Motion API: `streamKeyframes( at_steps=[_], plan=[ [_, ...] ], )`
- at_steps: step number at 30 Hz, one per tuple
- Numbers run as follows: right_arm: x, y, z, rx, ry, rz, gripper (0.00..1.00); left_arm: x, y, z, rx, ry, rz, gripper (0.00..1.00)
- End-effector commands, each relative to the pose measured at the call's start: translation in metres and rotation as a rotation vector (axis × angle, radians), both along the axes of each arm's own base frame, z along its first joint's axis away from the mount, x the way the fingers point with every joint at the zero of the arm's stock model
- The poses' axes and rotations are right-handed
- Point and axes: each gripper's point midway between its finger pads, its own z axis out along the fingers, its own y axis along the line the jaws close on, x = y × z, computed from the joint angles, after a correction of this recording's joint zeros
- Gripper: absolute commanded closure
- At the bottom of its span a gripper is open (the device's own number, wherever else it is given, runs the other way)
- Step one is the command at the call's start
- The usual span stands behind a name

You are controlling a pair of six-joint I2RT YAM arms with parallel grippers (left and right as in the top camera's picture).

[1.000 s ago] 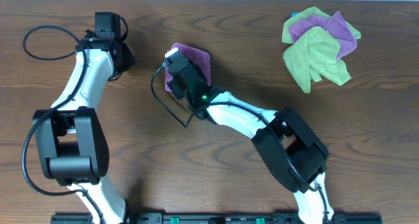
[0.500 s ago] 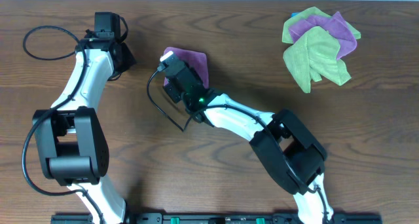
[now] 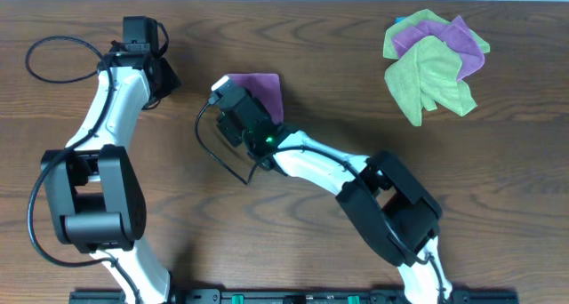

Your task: Fold the cloth

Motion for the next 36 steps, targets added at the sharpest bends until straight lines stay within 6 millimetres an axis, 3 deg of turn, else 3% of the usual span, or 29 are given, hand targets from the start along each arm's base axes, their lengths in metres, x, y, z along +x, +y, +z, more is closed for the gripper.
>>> streamKeyframes(
  at_steps=[1,5,7,8,13,16,20,23,30,36],
  plan=[
    [-0.01,0.018,-0.002,0.014,0.014,0.049,0.53,0.006,0.005,0.024,0.023,-0.054,-0.001,0.94],
    [-0.02,0.029,0.003,0.034,0.04,0.098,0.29,0.006,0.005,0.024,0.025,-0.054,0.0,0.94],
    [-0.02,0.03,0.009,0.041,0.035,0.1,0.04,0.006,0.005,0.024,0.025,-0.054,0.0,0.94],
    [-0.02,0.03,0.013,0.041,0.034,0.1,0.01,0.006,0.005,0.024,0.025,-0.054,0.0,0.94],
    [-0.022,0.024,0.039,0.059,0.029,0.084,0.01,0.006,0.005,0.028,0.025,-0.064,0.0,0.77],
    [-0.022,0.012,0.066,0.097,0.04,0.044,0.01,0.005,0.005,0.038,0.026,-0.085,0.0,0.51],
    [-0.023,-0.011,0.105,0.14,0.056,0.002,0.01,0.003,0.005,0.054,0.024,-0.113,0.004,0.3],
    [-0.021,-0.044,0.126,0.14,0.088,-0.056,0.01,-0.002,0.002,0.064,0.007,-0.125,0.008,0.23],
    [-0.03,-0.149,0.14,0.066,0.231,-0.228,0.01,-0.021,-0.01,0.077,-0.08,-0.111,0.027,0.22],
    [-0.064,-0.22,0.143,0.091,0.218,-0.321,0.01,-0.035,-0.028,0.073,-0.187,-0.058,0.028,0.22]
  ],
)
